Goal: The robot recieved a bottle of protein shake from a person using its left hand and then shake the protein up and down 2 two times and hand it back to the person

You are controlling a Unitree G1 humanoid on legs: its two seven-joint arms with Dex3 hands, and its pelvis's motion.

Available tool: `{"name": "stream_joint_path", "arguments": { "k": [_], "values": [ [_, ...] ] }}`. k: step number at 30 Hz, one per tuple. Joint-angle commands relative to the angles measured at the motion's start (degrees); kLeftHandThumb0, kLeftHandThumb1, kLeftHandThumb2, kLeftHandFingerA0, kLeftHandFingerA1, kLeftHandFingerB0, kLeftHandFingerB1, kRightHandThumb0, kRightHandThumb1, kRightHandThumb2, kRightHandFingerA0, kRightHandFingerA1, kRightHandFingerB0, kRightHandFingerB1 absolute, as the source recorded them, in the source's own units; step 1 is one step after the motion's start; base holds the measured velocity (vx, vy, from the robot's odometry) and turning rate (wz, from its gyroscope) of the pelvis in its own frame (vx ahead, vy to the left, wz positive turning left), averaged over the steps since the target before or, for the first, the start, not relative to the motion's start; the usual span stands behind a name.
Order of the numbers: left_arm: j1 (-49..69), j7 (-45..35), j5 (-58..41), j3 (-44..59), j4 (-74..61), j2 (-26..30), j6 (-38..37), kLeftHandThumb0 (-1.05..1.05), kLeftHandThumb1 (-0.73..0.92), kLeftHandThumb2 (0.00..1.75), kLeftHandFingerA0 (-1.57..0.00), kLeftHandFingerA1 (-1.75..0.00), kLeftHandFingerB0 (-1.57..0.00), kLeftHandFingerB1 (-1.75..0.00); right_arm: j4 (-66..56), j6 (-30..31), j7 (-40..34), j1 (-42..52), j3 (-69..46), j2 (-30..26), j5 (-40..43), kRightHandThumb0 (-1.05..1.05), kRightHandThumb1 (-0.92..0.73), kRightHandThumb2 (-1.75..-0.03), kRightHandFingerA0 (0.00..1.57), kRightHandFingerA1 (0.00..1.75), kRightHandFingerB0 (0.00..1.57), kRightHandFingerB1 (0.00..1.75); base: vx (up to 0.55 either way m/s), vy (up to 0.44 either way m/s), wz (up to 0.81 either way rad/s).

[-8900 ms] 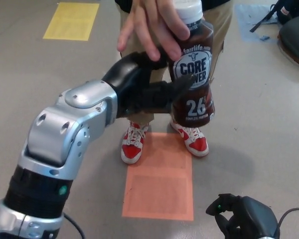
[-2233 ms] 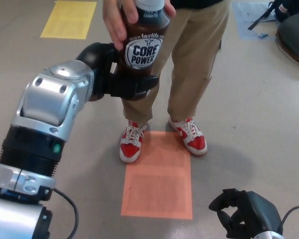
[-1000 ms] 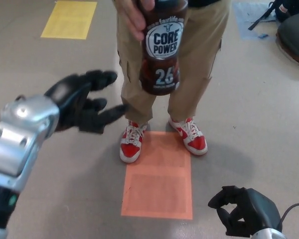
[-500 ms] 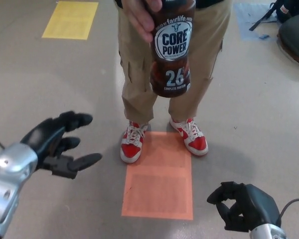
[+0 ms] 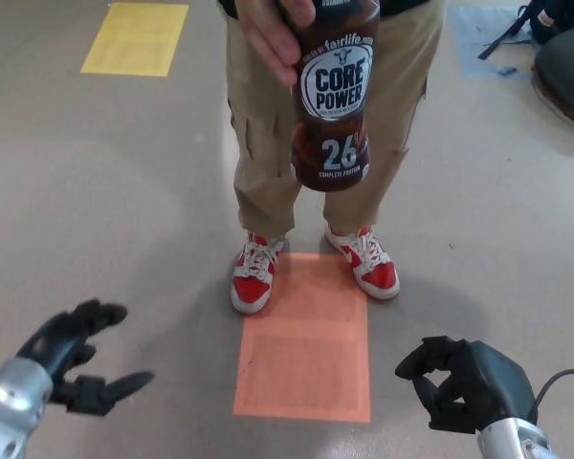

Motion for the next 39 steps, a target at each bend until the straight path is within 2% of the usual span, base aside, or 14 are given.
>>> {"name": "stream_joint_path", "arguments": {
  "k": [1,5,6,7,8,9,10,11,13,14,15,17,21,39],
  "values": [
    [1.1,21.2,16.1,-7.4,16.9,1.1,-27.5,-0.64,0.57,0.59,-0.46,-0.36,-0.16,-0.28,0.3,1.7,1.6,-2.3,-1.6,-0.9,1.8,-0.39,-0.62,-0.99,0.89,0.77,0.93,0.61,0.0,0.0,0.0],
    [0.6,21.8,15.7,-8.1,19.1,0.6,-28.4,-0.6,0.6,0.59,-0.47,-0.36,-0.17,-0.28,0.3,1.4,1.7,-2.3,-1.8,-0.9,2.0,-0.38,-0.61,-0.99,0.88,0.86,0.94,0.62,0.0,0.0,0.0],
    [0.4,22.2,15.8,-8.6,20.0,0.4,-28.5,-0.6,0.62,0.59,-0.47,-0.35,-0.18,-0.28,0.3,2.1,3.1,-2.6,-2.1,-0.8,2.4,-0.42,-0.56,-1.12,0.8,0.86,0.85,0.75,0.0,0.0,0.0],
    [0.3,22.6,16.0,-9.0,20.5,0.4,-28.7,-0.6,0.63,0.59,-0.47,-0.35,-0.17,-0.28,0.3,2.2,2.8,-2.7,-1.7,-0.9,2.0,-0.41,-0.64,-0.97,0.84,0.84,0.91,0.62,0.0,0.0,0.0],
    [0.1,22.9,16.0,-9.2,20.9,0.3,-28.9,-0.6,0.63,0.59,-0.47,-0.35,-0.17,-0.28,0.3,2.1,2.6,-2.7,-1.6,-0.9,1.8,-0.41,-0.64,-0.97,0.84,0.84,0.91,0.62,0.0,0.0,0.0],
    [-0.1,23.3,16.3,-9.5,21.3,0.2,-29.1,-0.66,0.55,0.82,-0.38,-0.46,-0.11,-0.37,0.3,2.5,2.0,-2.8,-1.2,-1.0,1.3,-0.41,-0.65,-0.96,0.88,0.77,0.9,0.59,0.0,0.0,0.0],
    [-0.3,23.7,16.4,-9.8,21.8,0.2,-29.5,-0.66,0.55,0.82,-0.38,-0.46,-0.11,-0.37,0.4,2.7,1.7,-2.9,-1.0,-1.0,1.0,-0.41,-0.66,-0.94,0.86,0.7,0.9,0.59,0.0,0.0,0.0],
    [-0.5,24.2,16.5,-9.9,22.3,0.1,-30.0,-0.6,0.64,0.6,-0.46,-0.35,-0.18,-0.28,0.4,2.8,1.8,-3.0,-1.2,-0.9,1.2,-0.42,-0.66,-0.93,0.86,0.82,0.88,0.59,0.0,0.0,0.0],
    [-0.9,25.0,16.5,-10.1,23.3,-0.1,-30.8,-0.6,0.64,0.6,-0.45,-0.35,-0.18,-0.28,0.4,2.9,2.2,-3.3,-1.5,-0.8,1.5,-0.41,-0.66,-0.94,0.86,0.84,0.88,0.58,0.0,0.0,0.0],
    [-1.2,25.2,16.6,-10.1,23.8,-0.2,-31.0,-0.66,0.56,0.82,-0.38,-0.46,-0.13,-0.38,0.4,2.9,2.1,-3.5,-1.5,-0.8,1.5,-0.42,-0.67,-0.93,0.87,0.81,0.88,0.58,0.0,0.0,0.0],
    [-1.6,25.5,16.7,-10.2,24.3,-0.2,-31.4,-0.66,0.56,0.82,-0.38,-0.46,-0.13,-0.38,0.5,2.8,2.0,-3.6,-1.5,-0.8,1.5,-0.42,-0.67,-0.93,0.87,0.81,0.88,0.58,0.0,0.0,0.0],
    [-2.0,26.4,16.9,-10.4,25.6,-0.4,-32.4,-0.66,0.56,0.83,-0.38,-0.46,-0.13,-0.38,0.6,3.1,1.9,-3.8,-1.3,-0.8,1.2,-0.44,-0.69,-0.92,0.85,0.65,0.86,0.56,0.0,0.0,0.0],
    [-2.6,28.0,17.7,-10.9,27.4,-0.6,-33.7,-0.66,0.56,0.83,-0.37,-0.46,-0.12,-0.38,0.6,2.9,2.2,-4.0,-1.5,-0.8,1.4,-0.43,-0.67,-0.93,0.89,0.74,0.85,0.58,0.0,0.0,0.0],
    [-7.7,29.9,22.1,-11.4,35.4,-1.7,-36.3,-0.69,0.6,0.86,-0.28,-0.44,-0.08,-0.36,0.5,3.5,1.4,-4.6,-1.4,-0.7,0.7,-0.41,-0.66,-0.93,0.89,0.73,0.87,0.57,0.0,0.0,0.0]
  ]
}}
